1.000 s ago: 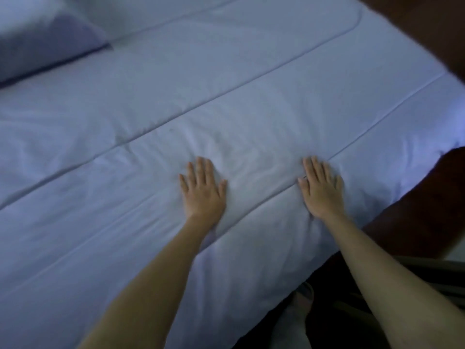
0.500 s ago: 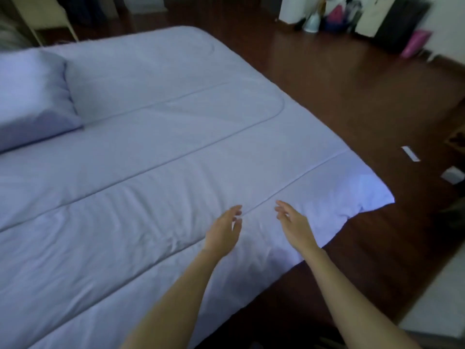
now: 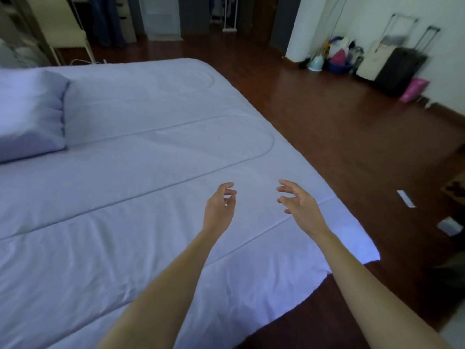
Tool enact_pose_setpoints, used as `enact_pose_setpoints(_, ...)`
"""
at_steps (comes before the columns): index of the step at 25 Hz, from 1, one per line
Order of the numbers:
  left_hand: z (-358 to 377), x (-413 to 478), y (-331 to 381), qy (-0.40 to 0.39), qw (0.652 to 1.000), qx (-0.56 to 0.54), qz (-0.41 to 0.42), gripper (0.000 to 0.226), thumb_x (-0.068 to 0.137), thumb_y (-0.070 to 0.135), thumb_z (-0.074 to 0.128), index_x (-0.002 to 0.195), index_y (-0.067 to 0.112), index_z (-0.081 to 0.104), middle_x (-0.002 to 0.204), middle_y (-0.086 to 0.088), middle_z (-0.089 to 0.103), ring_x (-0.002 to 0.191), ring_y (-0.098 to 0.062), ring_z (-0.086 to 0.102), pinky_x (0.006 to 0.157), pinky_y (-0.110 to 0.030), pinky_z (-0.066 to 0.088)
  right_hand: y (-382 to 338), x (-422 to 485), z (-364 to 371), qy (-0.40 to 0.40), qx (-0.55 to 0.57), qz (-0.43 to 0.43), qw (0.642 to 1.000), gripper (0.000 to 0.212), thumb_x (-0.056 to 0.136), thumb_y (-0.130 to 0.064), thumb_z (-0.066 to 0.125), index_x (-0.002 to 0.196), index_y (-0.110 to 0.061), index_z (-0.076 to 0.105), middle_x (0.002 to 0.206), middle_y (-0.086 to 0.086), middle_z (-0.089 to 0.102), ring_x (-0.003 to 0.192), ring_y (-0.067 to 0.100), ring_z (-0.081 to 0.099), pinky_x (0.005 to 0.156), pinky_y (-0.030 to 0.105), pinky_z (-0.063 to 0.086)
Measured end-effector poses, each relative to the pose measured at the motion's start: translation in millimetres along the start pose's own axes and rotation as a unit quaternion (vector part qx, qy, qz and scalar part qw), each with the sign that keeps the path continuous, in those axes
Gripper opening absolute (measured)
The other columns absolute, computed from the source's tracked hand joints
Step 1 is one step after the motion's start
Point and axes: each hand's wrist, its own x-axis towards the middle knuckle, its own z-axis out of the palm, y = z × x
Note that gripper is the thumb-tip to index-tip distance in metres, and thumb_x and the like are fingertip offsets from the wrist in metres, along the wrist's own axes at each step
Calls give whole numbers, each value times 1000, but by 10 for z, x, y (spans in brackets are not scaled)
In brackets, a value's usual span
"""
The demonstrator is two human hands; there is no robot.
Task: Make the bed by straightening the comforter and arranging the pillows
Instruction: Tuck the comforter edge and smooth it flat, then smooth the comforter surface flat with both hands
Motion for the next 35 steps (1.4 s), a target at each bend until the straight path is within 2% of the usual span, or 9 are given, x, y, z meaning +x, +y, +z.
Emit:
enact_pose_setpoints(5,465,451,169,-30,999,-15,-8,34,92,10,49,122,26,55,107,9,65,88,-15,62,72,-26,50,167,563,-475,-11,-40,2,999,38,90,-17,57,116,-44,58,112,-21,64,99,15,66,80,29,52)
enact_pose_setpoints(8,693,714,178,-4,1000,-6,-22,34,93,9,49,121,26,55,107,9,65,89,-14,63,72,-25,50,334,985,-629,-51,-56,-9,997,38,90,-17,57,117,-43,57,113,-20,64,99,14,66,83,31,52)
enact_pose_setpoints(13,1242,1103,77,93,993,6,-73,34,92,8,45,119,25,56,106,9,66,90,-18,65,68,-24,49,703,1841,-1031,-144,-70,-55,986,38,91,-18,57,115,-47,57,115,-19,64,99,11,66,88,33,51)
enact_pose_setpoints(17,2004,1269,65,189,972,9,-142,33,92,3,45,116,21,58,100,7,66,88,-23,67,72,-29,49,978,2503,-1418,-211,-47,-95,972,41,89,-17,57,107,-54,56,112,-17,65,96,15,65,83,30,50)
enact_pose_setpoints(21,2754,1266,343,300,933,3,-196,29,93,2,47,116,16,58,98,5,67,80,-15,67,62,-15,46,1153,2966,-1842,-317,-46,-134,938,34,90,-20,57,114,-44,58,113,-14,65,94,10,64,83,28,51)
enact_pose_setpoints(22,2838,1283,430,321,925,0,-201,28,94,2,47,116,15,58,98,4,67,76,-11,66,57,-10,44,1164,3050,-1902,-337,-47,-141,930,33,91,-19,57,116,-41,59,113,-14,65,94,8,64,84,28,52)
enact_pose_setpoints(24,2906,1301,588,359,912,8,-200,28,94,3,47,116,15,59,97,4,67,75,-6,65,56,-7,44,1147,3180,-1954,-371,-50,-156,914,33,91,-19,56,118,-37,59,112,-14,65,93,7,63,85,30,52)
enact_pose_setpoints(29,3001,1131,562,417,878,52,-229,28,92,3,49,116,14,58,104,0,69,88,-17,65,78,-28,51,1175,3222,-1898,-410,-58,-167,895,30,92,-17,56,115,-36,59,111,-13,65,90,8,63,81,27,50)
enact_pose_setpoints(35,3284,1023,148,444,839,125,-290,37,93,7,49,130,8,52,131,-8,58,121,-24,53,98,-30,41,1495,3315,-1443,-461,-105,-183,862,28,92,-12,55,117,-23,62,107,-5,67,93,16,64,79,19,46)
